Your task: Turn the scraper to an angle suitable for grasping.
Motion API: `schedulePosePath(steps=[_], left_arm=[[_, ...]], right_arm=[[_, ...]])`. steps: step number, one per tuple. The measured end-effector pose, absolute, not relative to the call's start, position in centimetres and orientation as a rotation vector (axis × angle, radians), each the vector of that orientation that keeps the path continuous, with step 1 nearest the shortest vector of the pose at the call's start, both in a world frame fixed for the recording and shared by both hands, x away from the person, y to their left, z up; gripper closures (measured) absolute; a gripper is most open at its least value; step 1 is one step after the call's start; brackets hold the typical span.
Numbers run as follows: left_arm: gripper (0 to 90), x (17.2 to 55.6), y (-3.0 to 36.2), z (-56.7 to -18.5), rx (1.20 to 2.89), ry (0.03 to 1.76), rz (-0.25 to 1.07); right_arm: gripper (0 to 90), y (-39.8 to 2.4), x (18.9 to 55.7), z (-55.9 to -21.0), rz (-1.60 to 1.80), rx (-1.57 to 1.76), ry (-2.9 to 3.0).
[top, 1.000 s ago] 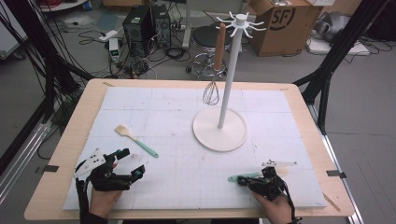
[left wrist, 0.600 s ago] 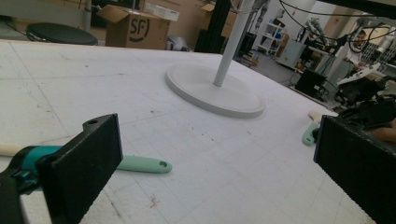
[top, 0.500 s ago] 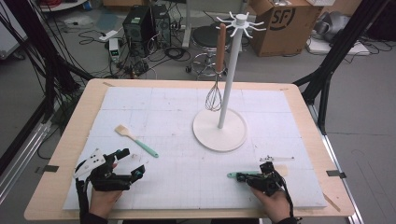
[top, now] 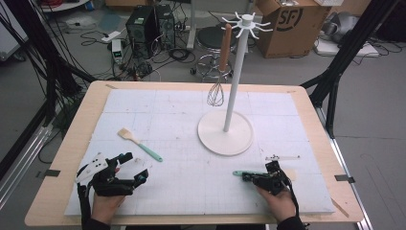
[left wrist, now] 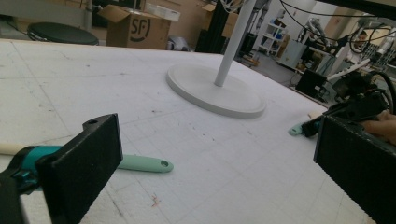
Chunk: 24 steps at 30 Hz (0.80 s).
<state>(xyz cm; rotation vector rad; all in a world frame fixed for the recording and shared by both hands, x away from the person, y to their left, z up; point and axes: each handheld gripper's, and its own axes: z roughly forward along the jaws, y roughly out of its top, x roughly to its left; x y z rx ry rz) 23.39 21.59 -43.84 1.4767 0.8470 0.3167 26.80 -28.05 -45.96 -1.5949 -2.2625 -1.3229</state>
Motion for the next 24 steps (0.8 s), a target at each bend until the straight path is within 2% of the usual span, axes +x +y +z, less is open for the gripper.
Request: schedulePosePath(steps=[24], left_arm=[[1.7,23.4,21.6,-43.8,1.478,0.849,0.319]], right_arm=[[90.0,-28.0,28.8,-45.9,-1.338,-1.655,-2.283]])
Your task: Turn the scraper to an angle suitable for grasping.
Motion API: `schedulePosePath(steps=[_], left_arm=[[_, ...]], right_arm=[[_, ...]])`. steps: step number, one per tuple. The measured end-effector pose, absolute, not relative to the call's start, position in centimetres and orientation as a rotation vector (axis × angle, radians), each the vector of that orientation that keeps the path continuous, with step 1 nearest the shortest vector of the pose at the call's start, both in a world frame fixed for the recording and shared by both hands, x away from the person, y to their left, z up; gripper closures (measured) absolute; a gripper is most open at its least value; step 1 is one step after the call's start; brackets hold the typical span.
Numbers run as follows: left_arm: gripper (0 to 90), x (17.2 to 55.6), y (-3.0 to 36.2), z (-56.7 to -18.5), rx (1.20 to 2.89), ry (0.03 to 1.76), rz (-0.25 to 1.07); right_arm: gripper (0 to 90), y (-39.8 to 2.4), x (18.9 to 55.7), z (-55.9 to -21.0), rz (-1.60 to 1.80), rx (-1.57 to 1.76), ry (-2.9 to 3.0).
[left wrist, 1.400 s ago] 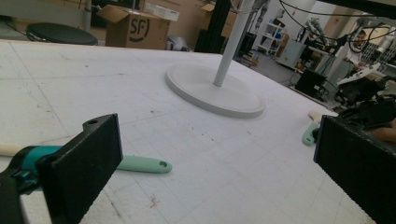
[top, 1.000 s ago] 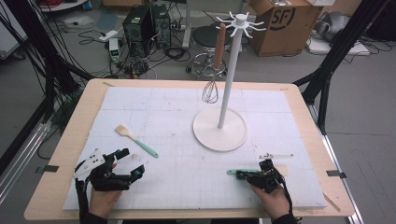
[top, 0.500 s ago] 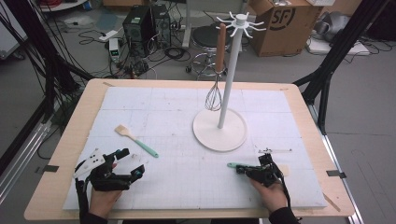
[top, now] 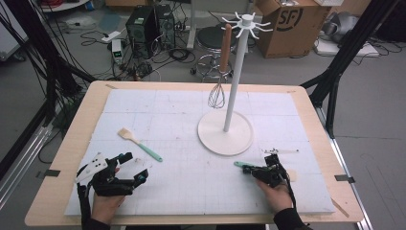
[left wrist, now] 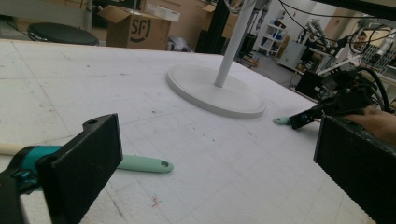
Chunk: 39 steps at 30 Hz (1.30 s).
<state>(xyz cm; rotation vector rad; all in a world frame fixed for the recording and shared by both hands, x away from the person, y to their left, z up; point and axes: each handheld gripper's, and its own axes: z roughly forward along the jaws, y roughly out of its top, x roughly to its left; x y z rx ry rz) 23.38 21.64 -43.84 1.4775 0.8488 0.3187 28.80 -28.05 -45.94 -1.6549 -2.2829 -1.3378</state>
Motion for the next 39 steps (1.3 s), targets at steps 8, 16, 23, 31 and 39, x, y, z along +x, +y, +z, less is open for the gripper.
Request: schedulePosePath(steps=[8,16,23,31,39], left_arm=[[1.7,23.4,21.7,-43.8,1.474,0.849,0.321],[1.7,23.4,21.7,-43.9,1.480,0.849,0.322],[1.7,23.4,21.5,-43.9,1.483,0.852,0.320],[1.7,23.3,21.5,-43.9,1.488,0.850,0.323],[1.7,23.4,21.4,-43.9,1.490,0.850,0.324]], right_arm=[[90.0,-28.3,29.3,-45.9,-1.349,-1.666,-2.269],[90.0,-32.1,29.6,-45.7,-1.452,-1.792,-2.173],[90.0,-34.6,29.6,-45.8,-1.443,-1.894,-2.139],[90.0,-36.6,28.8,-45.6,-1.448,-1.960,-2.114],[90.0,-36.7,28.6,-45.9,-1.384,-1.972,-2.135]])
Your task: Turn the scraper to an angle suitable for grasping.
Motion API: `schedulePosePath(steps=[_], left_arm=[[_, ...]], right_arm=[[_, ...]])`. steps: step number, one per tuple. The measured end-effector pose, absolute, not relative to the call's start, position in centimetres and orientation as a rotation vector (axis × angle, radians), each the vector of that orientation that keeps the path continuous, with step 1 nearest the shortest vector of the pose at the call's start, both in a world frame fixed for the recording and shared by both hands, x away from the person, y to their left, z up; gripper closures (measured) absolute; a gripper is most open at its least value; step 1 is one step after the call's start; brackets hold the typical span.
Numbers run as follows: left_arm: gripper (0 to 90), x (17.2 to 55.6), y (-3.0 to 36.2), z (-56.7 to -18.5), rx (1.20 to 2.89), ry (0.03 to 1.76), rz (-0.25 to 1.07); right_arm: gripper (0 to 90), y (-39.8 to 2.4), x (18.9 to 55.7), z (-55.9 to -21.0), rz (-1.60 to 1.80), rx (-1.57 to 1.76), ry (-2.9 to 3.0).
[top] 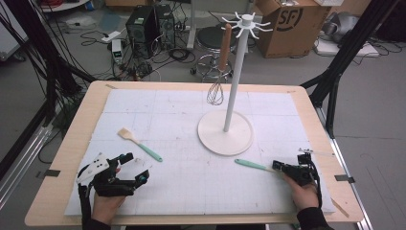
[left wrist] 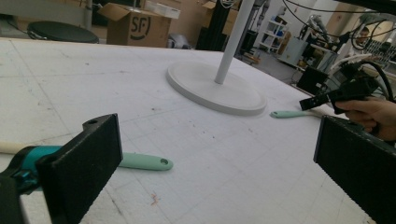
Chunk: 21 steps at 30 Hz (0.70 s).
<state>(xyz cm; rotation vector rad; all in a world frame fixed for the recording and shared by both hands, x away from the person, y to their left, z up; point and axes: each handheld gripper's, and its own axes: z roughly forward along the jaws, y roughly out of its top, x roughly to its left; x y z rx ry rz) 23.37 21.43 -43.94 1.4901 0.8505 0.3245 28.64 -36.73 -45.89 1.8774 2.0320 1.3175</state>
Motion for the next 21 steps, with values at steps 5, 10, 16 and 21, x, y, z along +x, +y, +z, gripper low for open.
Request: schedulePosePath(steps=[5,10,16,21], left_arm=[[1.7,23.3,21.5,-43.9,1.488,0.849,0.322],[1.7,23.3,21.5,-43.9,1.486,0.846,0.323],[1.7,23.3,21.5,-43.9,1.484,0.850,0.323],[1.7,23.3,21.5,-43.9,1.490,0.849,0.321]], right_arm=[[90.0,-36.6,28.5,-46.0,1.335,1.898,2.036],[90.0,-36.4,28.0,-46.0,1.331,1.901,2.040],[90.0,-35.9,27.0,-45.8,1.315,1.877,2.054],[90.0,-35.7,26.5,-45.8,1.315,1.860,2.071]])
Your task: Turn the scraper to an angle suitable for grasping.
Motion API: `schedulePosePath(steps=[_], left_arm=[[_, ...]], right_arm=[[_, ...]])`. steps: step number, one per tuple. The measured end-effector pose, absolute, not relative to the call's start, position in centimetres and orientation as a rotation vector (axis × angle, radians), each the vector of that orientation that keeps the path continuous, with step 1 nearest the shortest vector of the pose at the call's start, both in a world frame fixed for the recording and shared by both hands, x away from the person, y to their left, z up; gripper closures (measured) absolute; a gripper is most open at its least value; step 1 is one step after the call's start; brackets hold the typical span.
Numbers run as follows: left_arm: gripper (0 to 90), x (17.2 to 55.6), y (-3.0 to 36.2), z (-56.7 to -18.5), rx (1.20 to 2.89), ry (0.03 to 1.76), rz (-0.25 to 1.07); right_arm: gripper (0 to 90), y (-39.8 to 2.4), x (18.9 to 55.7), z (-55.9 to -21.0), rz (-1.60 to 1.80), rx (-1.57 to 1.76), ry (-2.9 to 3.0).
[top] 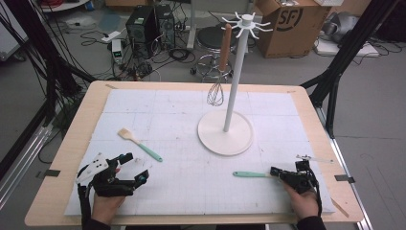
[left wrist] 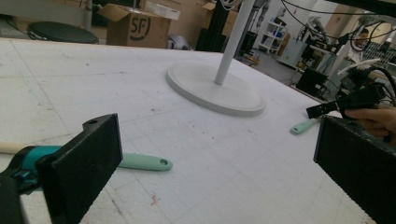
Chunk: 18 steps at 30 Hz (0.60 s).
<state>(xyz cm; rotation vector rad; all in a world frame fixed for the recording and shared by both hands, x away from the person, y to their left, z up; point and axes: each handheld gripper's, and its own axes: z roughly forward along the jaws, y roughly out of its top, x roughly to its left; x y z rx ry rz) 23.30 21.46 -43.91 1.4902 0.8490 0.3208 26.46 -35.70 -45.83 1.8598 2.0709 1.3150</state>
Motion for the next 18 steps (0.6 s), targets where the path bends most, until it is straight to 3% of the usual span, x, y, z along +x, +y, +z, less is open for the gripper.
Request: schedulePosePath(steps=[7,18], left_arm=[[1.7,23.3,21.6,-43.9,1.487,0.853,0.323],[1.7,23.3,21.6,-43.9,1.484,0.851,0.322]], right_arm=[[90.0,-35.4,25.9,-45.6,1.420,1.804,2.058],[90.0,-29.9,25.4,-45.9,1.357,1.680,2.306]])
